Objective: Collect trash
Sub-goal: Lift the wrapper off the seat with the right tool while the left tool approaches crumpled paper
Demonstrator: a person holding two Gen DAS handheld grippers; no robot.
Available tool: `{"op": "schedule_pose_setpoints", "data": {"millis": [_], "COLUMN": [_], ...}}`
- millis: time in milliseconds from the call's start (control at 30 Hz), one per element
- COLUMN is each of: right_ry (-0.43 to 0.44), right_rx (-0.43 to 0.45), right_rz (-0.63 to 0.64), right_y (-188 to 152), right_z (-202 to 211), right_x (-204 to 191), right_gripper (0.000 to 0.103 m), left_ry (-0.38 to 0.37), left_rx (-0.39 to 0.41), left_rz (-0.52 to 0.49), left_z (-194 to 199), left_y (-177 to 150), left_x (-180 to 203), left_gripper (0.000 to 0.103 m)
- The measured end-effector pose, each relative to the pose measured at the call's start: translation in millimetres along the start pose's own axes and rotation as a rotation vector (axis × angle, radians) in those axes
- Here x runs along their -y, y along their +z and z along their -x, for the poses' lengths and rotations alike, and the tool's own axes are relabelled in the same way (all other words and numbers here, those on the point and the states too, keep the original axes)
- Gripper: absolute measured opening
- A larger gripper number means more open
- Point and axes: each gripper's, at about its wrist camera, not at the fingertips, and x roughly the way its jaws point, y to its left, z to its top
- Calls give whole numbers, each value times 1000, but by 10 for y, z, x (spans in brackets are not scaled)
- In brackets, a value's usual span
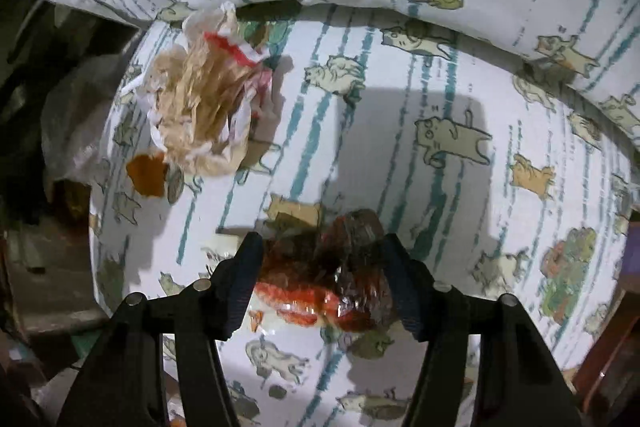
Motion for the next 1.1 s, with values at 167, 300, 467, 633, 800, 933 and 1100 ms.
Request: {"op": "schedule_pose_setpoints", "data": {"millis": [167,300,467,633,800,933,1100], "right_ry": [-12,103,80,130,97,33,43], "right_rx": [70,4,57,43,98,114,87], "right_rz": [-316,-439,-471,-479,-477,-407,-210], "right_y": [-355,-591,-575,-431,-225,-97,-8], "right_z": [205,34,-10,-131,-201,-260,-371], "right_x": [124,236,236,149,72,-117,-513], "right_gripper": [79,81,83,87,88,95,95], "left_ry": [12,0,-29,12,-18,-1,-6], "left_rx": [17,2,-1,25,-8,-7,-12], "left_rz": [-14,22,38,-11,16,18,30], "left_z": [30,20,69,85,-8,-40,-47], "left_y": [20,20,1,12,34,48,54], "left_x": [13,-18,3,71,29,-1,-34], "left_gripper": [85,85,85,85,85,85,85]}}
